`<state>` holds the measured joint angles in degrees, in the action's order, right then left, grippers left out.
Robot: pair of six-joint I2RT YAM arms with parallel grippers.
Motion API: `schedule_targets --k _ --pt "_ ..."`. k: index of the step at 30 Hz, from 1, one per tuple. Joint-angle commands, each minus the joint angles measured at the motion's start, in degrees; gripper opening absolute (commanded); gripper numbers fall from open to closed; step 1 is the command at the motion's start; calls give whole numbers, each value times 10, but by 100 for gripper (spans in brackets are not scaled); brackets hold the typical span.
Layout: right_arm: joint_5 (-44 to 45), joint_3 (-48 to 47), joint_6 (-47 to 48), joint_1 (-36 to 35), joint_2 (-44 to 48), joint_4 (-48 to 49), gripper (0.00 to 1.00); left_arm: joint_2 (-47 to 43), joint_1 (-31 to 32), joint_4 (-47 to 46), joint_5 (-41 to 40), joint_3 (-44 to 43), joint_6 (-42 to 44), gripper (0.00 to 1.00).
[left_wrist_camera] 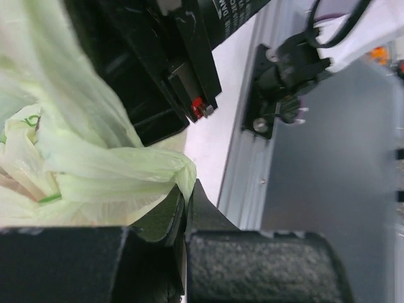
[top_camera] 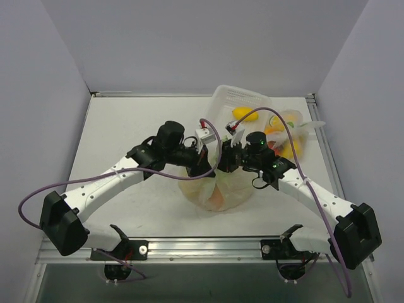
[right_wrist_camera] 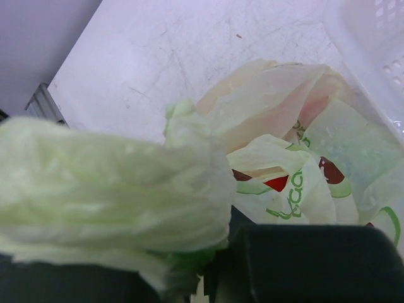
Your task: Place the fake fruits into the plastic bag and tie a complex knot
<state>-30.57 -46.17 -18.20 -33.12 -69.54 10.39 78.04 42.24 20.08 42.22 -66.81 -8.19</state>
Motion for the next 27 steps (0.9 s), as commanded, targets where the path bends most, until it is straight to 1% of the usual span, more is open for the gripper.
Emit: schedule_targets --k 1,3,4,5,6,7,8,9,10,11,13,15,16,17,18,19,20,21,22,23,24,25,26,27 --pt "50 -1 -48 -4 -13 42 0 -18 76 -20 -114 24 -9 0" --pt "57 2 -63 -5 -13 42 0 -17 93 -42 -163 61 -18 0" --pt "63 5 -68 -5 -13 38 0 -16 109 -72 -178 78 -13 0" --pt "67 6 -70 -5 -12 38 0 -16 116 -88 -215 93 3 0" --pt "74 6 -74 -4 -11 36 0 -17 124 -107 -228 127 12 0" --pt "77 8 -77 -3 -10 35 0 -18 131 -148 -246 144 39 0" --pt "77 8 -81 -2 -9 35 0 -15 157 -167 -303 158 54 0" --pt "75 9 -88 -1 -8 34 0 -11 167 -181 -329 174 72 0" --pt "71 10 -90 0 -7 35 0 -4 177 -192 -353 178 116 0" --pt "66 12 -90 1 -4 35 0 12 188 -192 -392 179 127 0" --pt "48 14 -90 4 0 36 0 29 189 -218 -411 185 162 0" --pt "28 20 -77 7 5 31 18 46 181 -219 -431 186 173 0" --pt "19 16 -48 16 12 3 28 48 174 -223 -430 188 175 0" --pt "10 11 -27 26 15 -15 43 45 166 -224 -422 191 173 0" --pt "-4 5 -6 38 19 -37 50 42 140 -225 -390 192 172 0" --pt "-35 -1 21 67 25 -86 54 39 128 -227 -376 193 165 0" --pt "-62 -4 67 82 27 -101 60 32 113 -227 -356 191 162 0" --pt "-82 -9 94 96 31 -132 66 28 88 -225 -332 189 157 0" --pt "-125 -9 116 111 41 -163 72 25 73 -219 -291 186 148 0" --pt "-140 -8 176 126 48 -181 82 19 62 -216 -260 179 146 0" --pt "-151 -8 209 128 56 -195 86 16 54 -213 -238 179 145 0" --pt "-164 2 234 128 71 -208 89 14 44 -209 -198 178 146 0" --pt "-183 7 262 124 77 -206 95 12 40 -208 -179 176 145 0" --pt "-180 10 288 118 77 -205 98 6 38 -207 -163 173 145 0"
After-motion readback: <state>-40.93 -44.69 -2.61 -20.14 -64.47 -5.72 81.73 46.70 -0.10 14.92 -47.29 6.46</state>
